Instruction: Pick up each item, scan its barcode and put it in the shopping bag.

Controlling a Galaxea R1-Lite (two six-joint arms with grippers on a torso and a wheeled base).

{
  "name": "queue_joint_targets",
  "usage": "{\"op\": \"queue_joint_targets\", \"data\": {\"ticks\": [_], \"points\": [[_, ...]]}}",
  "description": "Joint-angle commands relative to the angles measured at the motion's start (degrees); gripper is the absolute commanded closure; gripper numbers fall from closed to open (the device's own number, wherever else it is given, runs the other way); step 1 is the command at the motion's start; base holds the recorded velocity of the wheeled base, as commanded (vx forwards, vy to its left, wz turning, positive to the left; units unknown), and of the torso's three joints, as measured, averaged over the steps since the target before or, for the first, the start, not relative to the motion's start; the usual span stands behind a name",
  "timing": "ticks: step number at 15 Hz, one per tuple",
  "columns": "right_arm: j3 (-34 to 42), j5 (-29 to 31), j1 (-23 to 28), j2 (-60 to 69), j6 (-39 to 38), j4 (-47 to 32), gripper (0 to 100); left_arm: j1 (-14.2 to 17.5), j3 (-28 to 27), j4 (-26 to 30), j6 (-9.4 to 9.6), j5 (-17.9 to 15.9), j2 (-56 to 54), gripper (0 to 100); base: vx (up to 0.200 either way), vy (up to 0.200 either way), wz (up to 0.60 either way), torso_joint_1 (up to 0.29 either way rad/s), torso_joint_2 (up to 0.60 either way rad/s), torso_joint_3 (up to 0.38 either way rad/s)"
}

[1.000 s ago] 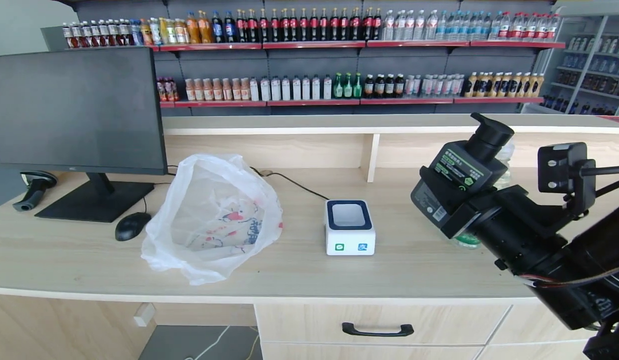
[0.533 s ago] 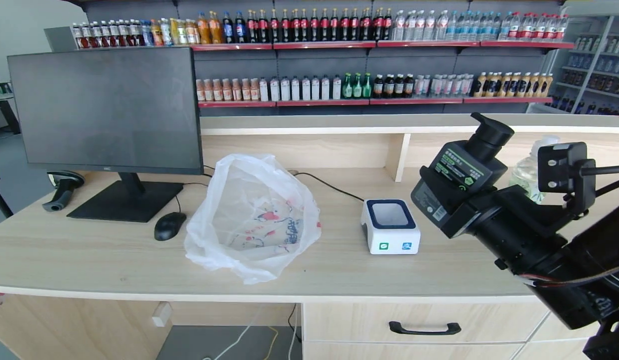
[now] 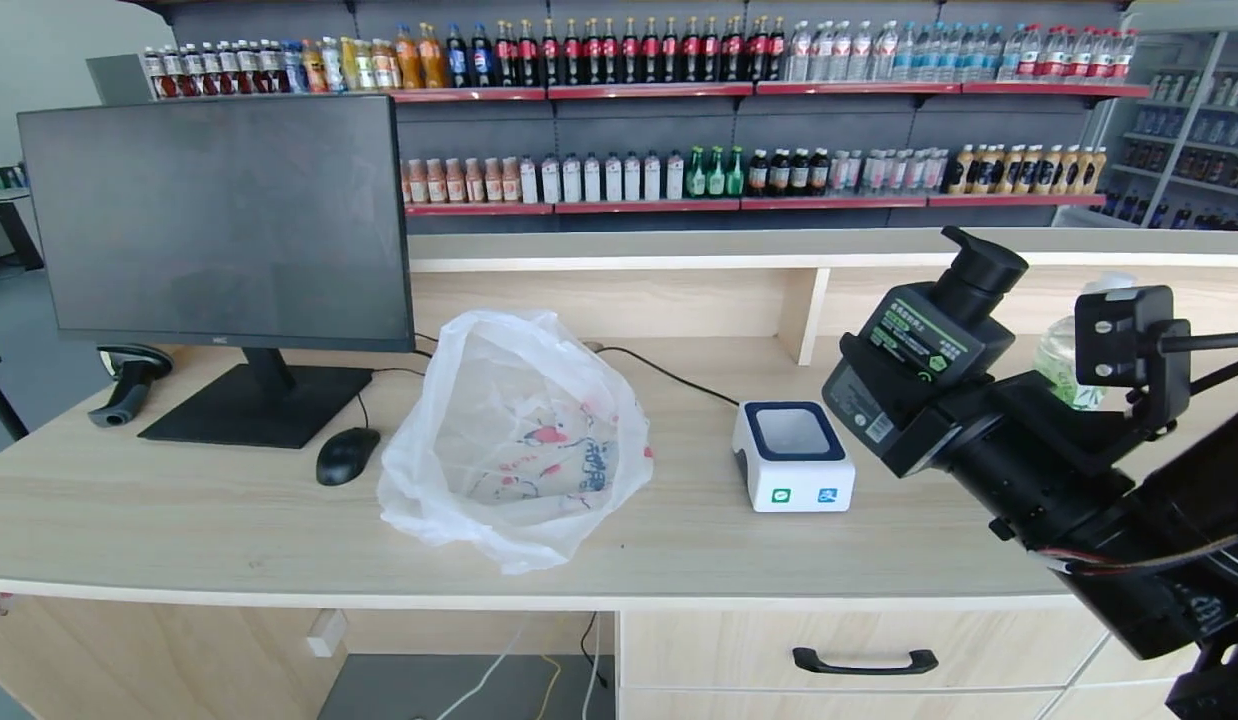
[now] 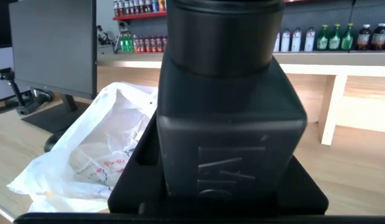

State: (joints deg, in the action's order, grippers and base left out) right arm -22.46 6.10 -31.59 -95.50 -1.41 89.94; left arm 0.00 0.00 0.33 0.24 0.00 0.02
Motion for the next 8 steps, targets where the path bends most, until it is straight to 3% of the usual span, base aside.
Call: {"op": "queue_joint_targets", "data": {"ticks": [1,5,8], "points": [[0.04,-0.03,-0.05,-0.21,0.01,0.06,100,0.0,0.0,0.02,0.02,0.0,-0.02,0,0.0,-0.2,0.0,-0.002,0.0,0.002],[0.13,-0.03,-0.05,-0.21,0.01,0.06,100,0.0,0.0,0.02,0.02,0.0,0.06,0,0.0,-0.2,0.0,0.001,0.0,0.002],[-0.04,-0.03,-0.05,-0.39,0.01,0.06,100,0.0,0.0,-0.07,-0.07,0.0,0.06,0,0.0,0.0,0.0,0.0,0.0,0.0]]}}
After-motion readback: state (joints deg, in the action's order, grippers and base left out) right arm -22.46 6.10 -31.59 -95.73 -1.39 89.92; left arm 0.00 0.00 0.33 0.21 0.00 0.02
